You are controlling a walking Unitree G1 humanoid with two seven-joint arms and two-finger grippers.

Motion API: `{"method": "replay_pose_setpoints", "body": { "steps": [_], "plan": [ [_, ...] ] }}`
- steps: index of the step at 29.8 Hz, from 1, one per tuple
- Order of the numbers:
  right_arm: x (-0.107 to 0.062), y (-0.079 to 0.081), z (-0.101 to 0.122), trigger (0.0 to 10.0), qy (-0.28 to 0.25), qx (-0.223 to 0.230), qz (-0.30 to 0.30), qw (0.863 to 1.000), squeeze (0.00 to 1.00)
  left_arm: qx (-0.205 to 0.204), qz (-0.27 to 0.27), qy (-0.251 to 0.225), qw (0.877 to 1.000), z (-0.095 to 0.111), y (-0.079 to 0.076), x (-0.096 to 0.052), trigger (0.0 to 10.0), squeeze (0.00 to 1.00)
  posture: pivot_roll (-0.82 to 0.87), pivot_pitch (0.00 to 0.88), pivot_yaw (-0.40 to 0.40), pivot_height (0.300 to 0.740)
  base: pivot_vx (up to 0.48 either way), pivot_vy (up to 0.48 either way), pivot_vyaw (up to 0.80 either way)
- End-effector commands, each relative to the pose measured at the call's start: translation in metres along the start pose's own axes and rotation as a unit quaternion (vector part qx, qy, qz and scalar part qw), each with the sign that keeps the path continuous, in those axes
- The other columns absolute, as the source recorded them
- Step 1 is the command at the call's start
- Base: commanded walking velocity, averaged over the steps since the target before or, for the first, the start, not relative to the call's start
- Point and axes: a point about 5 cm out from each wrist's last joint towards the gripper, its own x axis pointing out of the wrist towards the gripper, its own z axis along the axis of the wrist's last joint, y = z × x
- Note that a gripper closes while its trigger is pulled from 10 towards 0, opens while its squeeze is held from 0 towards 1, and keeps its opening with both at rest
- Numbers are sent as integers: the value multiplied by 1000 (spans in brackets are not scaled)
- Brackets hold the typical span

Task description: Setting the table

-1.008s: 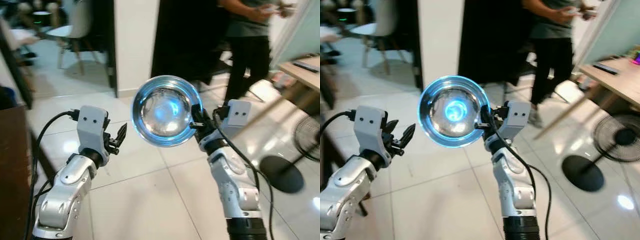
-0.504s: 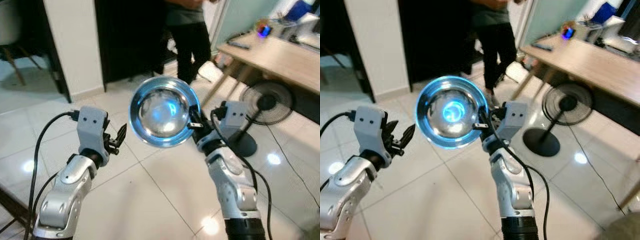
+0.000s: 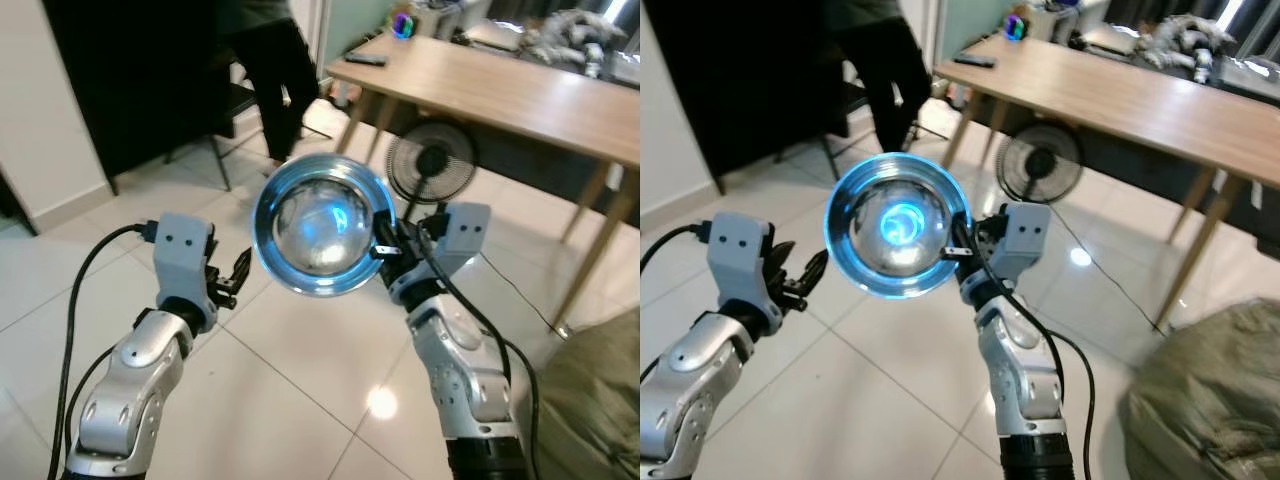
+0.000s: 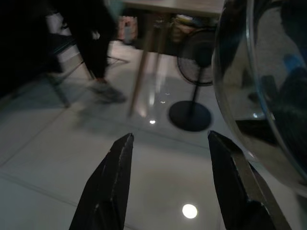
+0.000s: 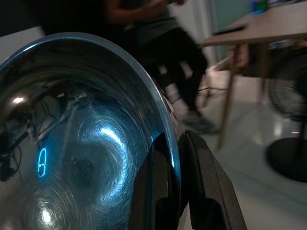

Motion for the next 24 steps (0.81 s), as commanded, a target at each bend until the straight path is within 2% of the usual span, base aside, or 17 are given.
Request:
{"method": "replay_pose_setpoints", "body": {
  "steps": [1, 9, 12, 24],
  "plan": [
    [0, -1, 4, 10000, -11, 5, -3, 1000, 0, 0, 2, 5, 1000, -2, 0, 0, 10000, 0, 4, 42, -1, 740, 0, 0, -800],
    [0, -2, 5, 10000, -13, 3, -5, 1000, 0, -3, 11, 2, 1000, -2, 1, 0, 10000, 0, 3, 43, -4, 740, 0, 0, -700],
    [-1, -1, 5, 10000, -17, 2, -4, 1000, 0, 2, 24, 0, 1000, -1, 2, 2, 10000, 0, 2, 43, -5, 740, 451, 0, 0],
    [-1, 0, 5, 10000, -15, 3, -3, 1000, 0, -1, 22, -3, 1000, -1, 2, 2, 10000, 0, 5, 44, -4, 740, 454, 0, -52]
  ]
}}
